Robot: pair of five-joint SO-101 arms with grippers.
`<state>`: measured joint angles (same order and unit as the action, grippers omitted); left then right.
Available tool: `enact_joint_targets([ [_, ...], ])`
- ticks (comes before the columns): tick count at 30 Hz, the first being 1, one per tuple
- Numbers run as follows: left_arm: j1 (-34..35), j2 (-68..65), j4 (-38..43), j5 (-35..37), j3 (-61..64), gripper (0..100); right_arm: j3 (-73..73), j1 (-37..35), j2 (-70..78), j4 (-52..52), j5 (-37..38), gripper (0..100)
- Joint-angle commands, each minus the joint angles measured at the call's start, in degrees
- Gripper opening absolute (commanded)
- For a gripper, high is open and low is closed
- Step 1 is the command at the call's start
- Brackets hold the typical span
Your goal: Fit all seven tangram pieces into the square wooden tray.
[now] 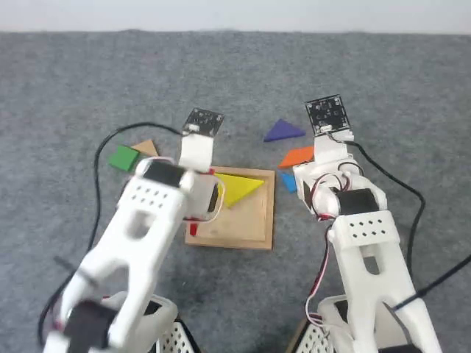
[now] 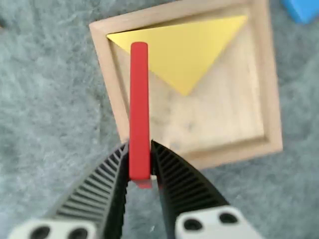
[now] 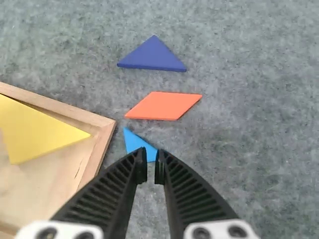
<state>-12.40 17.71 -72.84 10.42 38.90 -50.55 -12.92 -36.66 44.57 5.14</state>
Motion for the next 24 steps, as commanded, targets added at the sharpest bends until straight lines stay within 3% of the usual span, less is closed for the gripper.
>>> enact_joint_targets([
  [1, -0.4, -8.9, 2.7, 3.3, -4.7, 1, 3.6, 0.3, -2.3, 0.5, -0.7, 4.0],
  [11, 1.7, -13.3, 7.4, 8.1, -5.4, 1, 3.6, 0.2, -2.2, 0.4, -0.8, 4.0],
  [21, 2.5, -13.3, 6.4, 8.1, -7.2, 1, 3.5, 0.2, -2.2, 0.4, -0.8, 4.0],
  [24, 2.3, -13.3, 3.3, 8.2, -9.5, 6, 3.5, 0.2, -2.2, 0.4, -0.8, 4.0],
])
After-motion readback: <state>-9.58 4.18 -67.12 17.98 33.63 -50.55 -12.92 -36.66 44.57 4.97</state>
